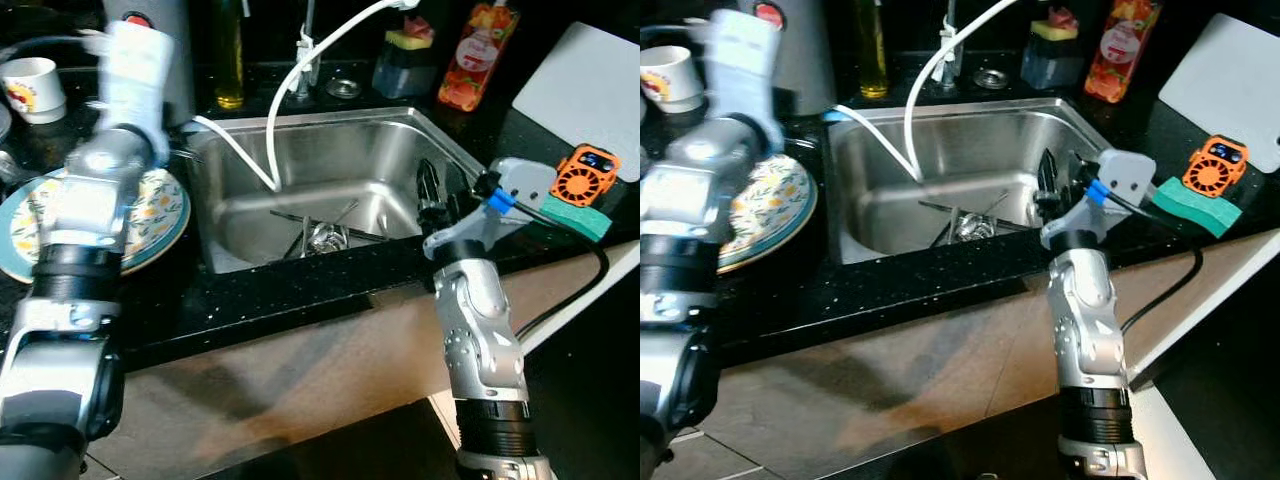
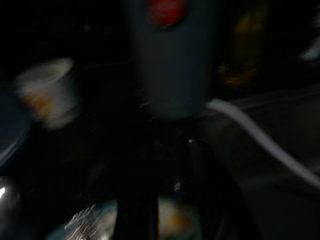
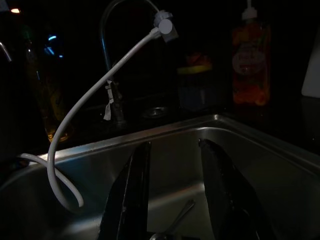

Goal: Kitchen organization

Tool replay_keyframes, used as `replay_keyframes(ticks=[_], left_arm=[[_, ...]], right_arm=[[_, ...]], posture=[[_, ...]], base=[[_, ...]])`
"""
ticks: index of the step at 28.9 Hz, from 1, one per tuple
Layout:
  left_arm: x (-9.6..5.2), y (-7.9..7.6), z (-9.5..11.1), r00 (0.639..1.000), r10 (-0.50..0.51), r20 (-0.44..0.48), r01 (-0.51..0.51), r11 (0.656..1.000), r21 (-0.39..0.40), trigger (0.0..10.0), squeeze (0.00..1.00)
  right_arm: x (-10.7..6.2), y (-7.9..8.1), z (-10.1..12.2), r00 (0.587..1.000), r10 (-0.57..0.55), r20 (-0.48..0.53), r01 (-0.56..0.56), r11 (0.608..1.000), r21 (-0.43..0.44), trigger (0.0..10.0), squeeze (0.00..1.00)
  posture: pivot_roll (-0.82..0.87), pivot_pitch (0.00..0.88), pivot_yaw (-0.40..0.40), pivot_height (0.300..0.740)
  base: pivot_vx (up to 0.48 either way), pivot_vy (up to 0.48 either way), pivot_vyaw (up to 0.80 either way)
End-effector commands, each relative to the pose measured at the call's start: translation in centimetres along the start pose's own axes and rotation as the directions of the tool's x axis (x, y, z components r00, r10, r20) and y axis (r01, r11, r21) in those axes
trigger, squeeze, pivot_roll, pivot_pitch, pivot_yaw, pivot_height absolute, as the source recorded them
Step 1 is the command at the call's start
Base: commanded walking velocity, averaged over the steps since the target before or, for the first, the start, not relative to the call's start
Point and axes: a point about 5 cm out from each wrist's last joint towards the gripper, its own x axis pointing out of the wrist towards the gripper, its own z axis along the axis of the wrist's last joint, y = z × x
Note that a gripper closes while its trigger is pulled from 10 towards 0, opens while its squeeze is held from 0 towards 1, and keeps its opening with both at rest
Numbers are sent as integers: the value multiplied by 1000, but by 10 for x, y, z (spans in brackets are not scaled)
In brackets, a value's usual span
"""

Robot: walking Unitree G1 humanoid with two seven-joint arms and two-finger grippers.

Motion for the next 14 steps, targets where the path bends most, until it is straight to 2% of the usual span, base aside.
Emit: replay_keyframes(ticks=[1, 2, 3, 4, 5, 6, 7, 11, 14], left_arm=[[-12, 16, -9, 995, 85, -61, -87, 995, -47, 10000, 1000], [-12, 16, -9, 995, 85, -61, -87, 995, -47, 10000, 1000], [-23, 20, -19, 986, 115, -125, -130, 984, -120, 10000, 1000], [-28, 19, -23, 983, 113, -146, -136, 979, -154, 10000, 1000], [-39, 17, -32, 973, 120, -197, -158, 969, -191, 10000, 804], [-39, 17, -32, 973, 120, -197, -158, 969, -191, 10000, 804], [-44, 17, -36, 967, 128, -220, -172, 966, -195, 10000, 0], [-57, 23, -43, 949, 186, -256, -231, 960, -160, 10000, 0], [-60, 28, -47, 942, 196, -272, -245, 957, -157, 10000, 0]], right_arm=[[1, 3, 0, 1000, 16, 2, -16, 1000, 9, 10000, 0], [1, 3, 0, 1000, 16, 2, -16, 1000, 9, 10000, 0], [4, 7, 0, 1000, 31, -1, -31, 999, 14, 10000, 0], [4, 8, -1, 999, 36, -2, -36, 999, 16, 10000, 0], [6, 9, -1, 999, 44, -3, -44, 999, 19, 10000, 0], [6, 9, -1, 999, 44, -3, -44, 999, 19, 10000, 0], [7, 9, -1, 999, 48, -4, -48, 999, 20, 10000, 0], [8, 12, -3, 998, 59, -11, -58, 998, 29, 10000, 0], [7, 16, -6, 997, 71, -21, -70, 997, 38, 10000, 0]], posture=[[117, 59, -49, 740], [117, 59, -49, 740], [117, 59, -49, 740], [130, 62, -55, 740], [139, 66, -60, 740], [139, 66, -60, 740], [147, 69, -64, 740], [162, 78, -74, 740], [164, 78, -77, 740]], base=[[0, 0, 0], [0, 0, 0], [0, 0, 0], [0, 0, 0], [0, 0, 0], [0, 0, 0], [0, 0, 0], [0, 0, 0], [0, 0, 0]])
